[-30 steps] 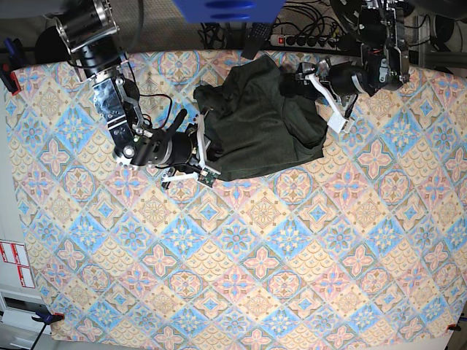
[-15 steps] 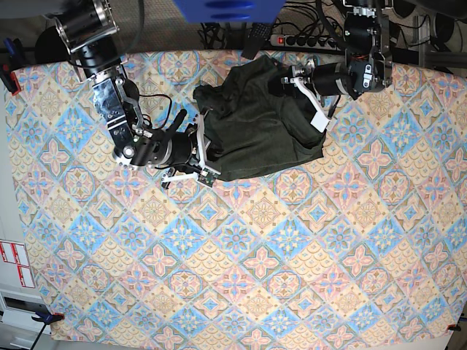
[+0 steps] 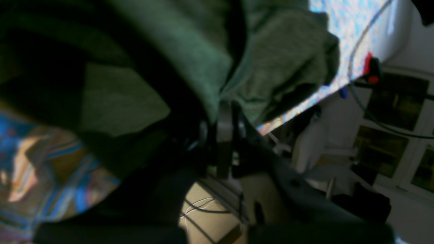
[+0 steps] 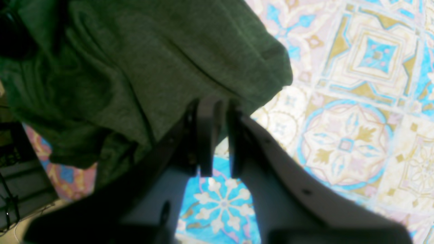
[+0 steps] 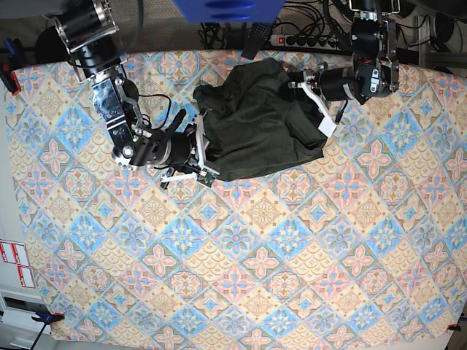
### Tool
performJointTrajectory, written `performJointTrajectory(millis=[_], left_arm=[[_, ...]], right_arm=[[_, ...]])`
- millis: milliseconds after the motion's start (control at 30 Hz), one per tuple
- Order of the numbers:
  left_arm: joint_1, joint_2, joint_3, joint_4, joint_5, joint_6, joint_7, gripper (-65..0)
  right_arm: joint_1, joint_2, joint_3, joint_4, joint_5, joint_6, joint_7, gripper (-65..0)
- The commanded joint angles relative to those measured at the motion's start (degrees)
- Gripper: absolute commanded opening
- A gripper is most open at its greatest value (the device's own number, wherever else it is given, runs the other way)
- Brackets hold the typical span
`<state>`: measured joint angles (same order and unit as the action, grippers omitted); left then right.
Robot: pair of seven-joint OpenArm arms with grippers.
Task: Fold the T-shirt properly
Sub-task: 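Pull the held edge outward with the left gripper to flatten the bundle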
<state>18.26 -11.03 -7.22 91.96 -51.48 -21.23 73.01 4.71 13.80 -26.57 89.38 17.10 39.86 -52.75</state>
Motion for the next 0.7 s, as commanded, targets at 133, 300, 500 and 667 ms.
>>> performJointTrajectory(millis=[133, 300, 500, 667], left_arm=[[0.86, -0.18, -3.02, 2.67, -1.31, -0.35, -0.27, -65.0], [1.3, -1.06, -6.53, 8.04, -0.78, -0.26, -0.09, -65.0], [0.77, -4.05, -6.53, 8.04, -0.6, 0.18, -0.09, -65.0], [1.04, -4.67, -4.95, 7.95, 3.53, 0.18, 0.0, -65.0]], right_arm=[[1.05, 0.22, 0.24, 1.21, 0.87, 0.14, 1.1, -57.5], [1.05, 0.22, 0.24, 1.21, 0.87, 0.14, 1.19, -57.5], [1.05, 0.22, 0.24, 1.21, 0.87, 0.14, 1.19, -57.5], [1.05, 0.22, 0.24, 1.21, 0.87, 0.14, 0.93, -57.4]])
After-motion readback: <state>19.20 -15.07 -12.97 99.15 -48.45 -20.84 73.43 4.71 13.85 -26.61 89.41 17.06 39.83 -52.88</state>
